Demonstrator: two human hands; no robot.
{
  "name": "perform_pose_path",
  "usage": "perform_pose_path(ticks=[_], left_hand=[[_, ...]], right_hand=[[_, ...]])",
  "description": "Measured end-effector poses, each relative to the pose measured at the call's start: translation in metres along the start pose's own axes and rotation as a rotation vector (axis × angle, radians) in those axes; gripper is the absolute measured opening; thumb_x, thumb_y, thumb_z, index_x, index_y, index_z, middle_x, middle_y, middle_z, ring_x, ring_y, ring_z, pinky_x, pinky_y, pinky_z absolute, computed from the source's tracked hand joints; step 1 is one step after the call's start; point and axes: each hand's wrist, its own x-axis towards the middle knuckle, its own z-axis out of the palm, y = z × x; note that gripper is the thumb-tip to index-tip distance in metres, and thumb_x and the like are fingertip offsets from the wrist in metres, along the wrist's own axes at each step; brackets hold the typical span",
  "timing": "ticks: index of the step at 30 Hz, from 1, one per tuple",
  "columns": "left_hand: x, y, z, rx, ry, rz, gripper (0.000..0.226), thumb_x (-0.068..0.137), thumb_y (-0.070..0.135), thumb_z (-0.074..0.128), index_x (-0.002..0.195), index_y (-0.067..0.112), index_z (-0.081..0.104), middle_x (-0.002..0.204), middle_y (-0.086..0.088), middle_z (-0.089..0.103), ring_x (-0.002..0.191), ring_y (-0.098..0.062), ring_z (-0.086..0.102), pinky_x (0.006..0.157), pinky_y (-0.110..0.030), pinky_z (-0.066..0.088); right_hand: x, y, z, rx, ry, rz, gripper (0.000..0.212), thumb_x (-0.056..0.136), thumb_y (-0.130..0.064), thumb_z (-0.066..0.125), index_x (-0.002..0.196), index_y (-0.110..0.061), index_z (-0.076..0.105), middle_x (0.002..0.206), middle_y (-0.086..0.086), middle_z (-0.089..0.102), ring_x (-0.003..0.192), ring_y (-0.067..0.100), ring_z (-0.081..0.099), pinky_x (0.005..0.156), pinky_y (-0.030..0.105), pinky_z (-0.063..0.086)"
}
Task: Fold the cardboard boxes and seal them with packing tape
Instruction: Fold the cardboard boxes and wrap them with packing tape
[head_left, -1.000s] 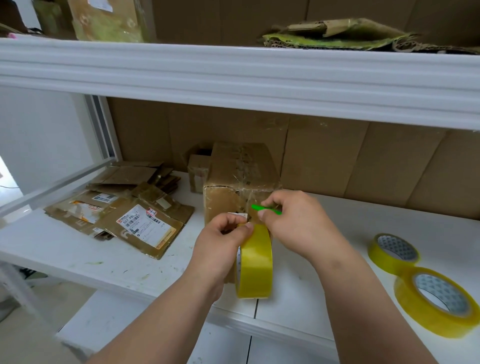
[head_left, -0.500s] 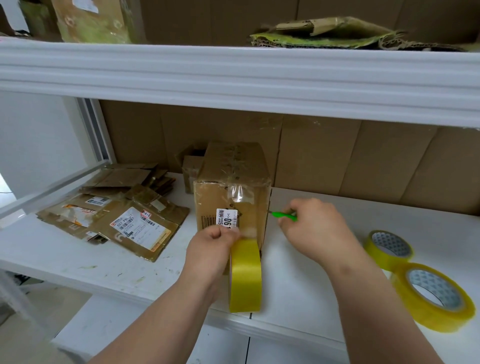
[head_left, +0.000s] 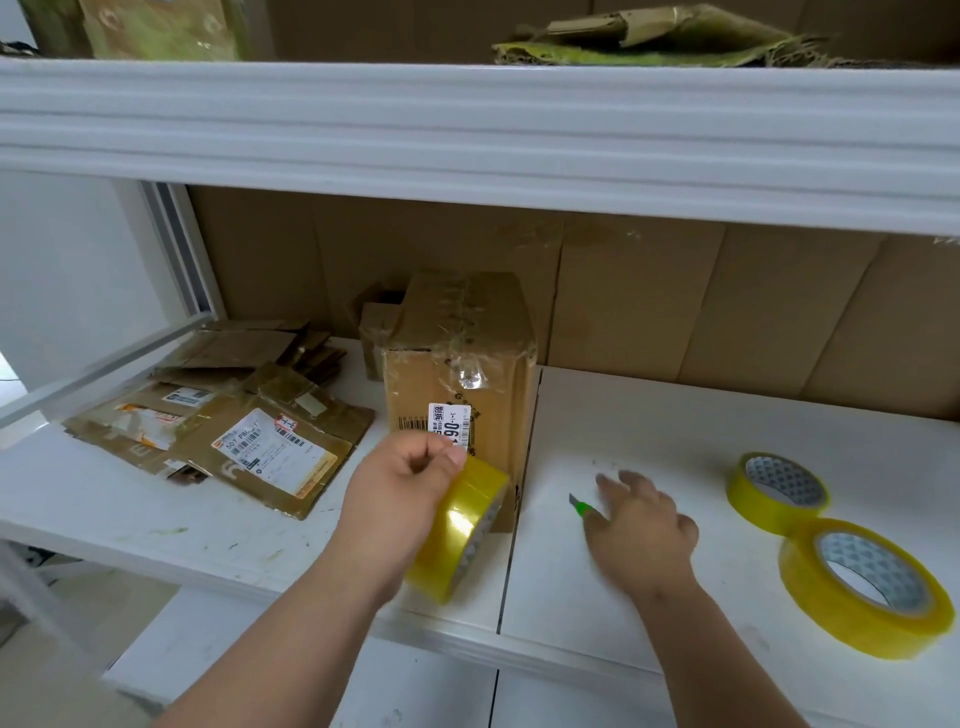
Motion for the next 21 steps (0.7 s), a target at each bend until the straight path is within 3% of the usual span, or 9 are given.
perform_pose_path(ticks=[4,6,9,11,14,17,21], left_hand=[[0.010,0.025,-0.025,0.159,-0.121,0.187,0.020,0.088,0.019,0.072,0.069,0.017,0.069,0.102,0.016,0.064,0.089,0.004,0.058,0.076,-0.020,0.039],[0.014,0.037,-0.036,0.275,-0.138,0.270,0.018,0.088,0.018,0.073,0.070,0.015,0.070,0.103,0.015,0.057,0.093,0.004,0.054,0.080,-0.021,0.039],[0.020,0.049,-0.049,0.407,-0.117,0.387,0.016,0.087,0.018,0.073,0.071,0.016,0.070,0.114,0.016,0.048,0.118,-0.008,0.040,0.097,-0.031,0.033],[0.025,0.053,-0.055,0.432,-0.131,0.434,0.018,0.087,0.019,0.073,0.070,0.015,0.070,0.131,0.020,0.043,0.131,-0.007,0.030,0.104,-0.031,0.026],[0.037,0.053,-0.055,0.459,-0.244,0.482,0.019,0.089,0.017,0.071,0.070,0.013,0.069,0.146,0.022,0.039,0.143,-0.003,0.024,0.115,-0.032,0.023],[0.049,0.045,-0.050,0.573,-0.328,0.537,0.025,0.090,0.017,0.070,0.066,0.018,0.063,0.143,0.025,0.040,0.146,-0.004,0.023,0.119,-0.042,0.020],[0.062,0.028,-0.049,0.554,-0.329,0.571,0.025,0.092,0.016,0.068,0.068,0.011,0.062,0.140,0.032,0.037,0.142,0.013,0.012,0.112,-0.013,0.013]], right_hand=[[0.002,-0.047,-0.046,0.601,0.389,-0.246,0.042,0.092,-0.041,0.055,0.133,-0.028,0.057,0.134,-0.010,0.048,0.125,0.020,0.051,0.108,0.041,0.037],[0.002,-0.076,-0.070,0.745,0.450,-0.378,0.052,0.087,-0.054,0.051,0.132,-0.030,0.057,0.130,-0.013,0.046,0.126,0.016,0.046,0.104,0.036,0.039],[0.015,-0.106,-0.089,0.626,0.397,-0.446,0.064,0.083,-0.062,0.051,0.141,-0.034,0.050,0.145,-0.006,0.043,0.134,0.020,0.035,0.106,0.034,0.032],[0.027,-0.116,-0.090,0.516,0.336,-0.441,0.062,0.085,-0.060,0.059,0.141,-0.035,0.051,0.151,-0.005,0.041,0.137,0.025,0.031,0.109,0.036,0.029],[0.033,-0.121,-0.082,0.478,0.372,-0.466,0.052,0.083,-0.045,0.072,0.131,-0.027,0.063,0.142,-0.002,0.053,0.133,0.029,0.037,0.106,0.032,0.030],[0.033,-0.122,-0.076,0.521,0.454,-0.478,0.047,0.081,-0.034,0.077,0.125,-0.020,0.068,0.134,0.002,0.059,0.126,0.027,0.041,0.102,0.027,0.029],[0.040,-0.115,-0.079,0.553,0.318,-0.503,0.051,0.086,-0.019,0.072,0.135,-0.025,0.060,0.143,-0.003,0.051,0.133,0.022,0.034,0.100,0.015,0.019]])
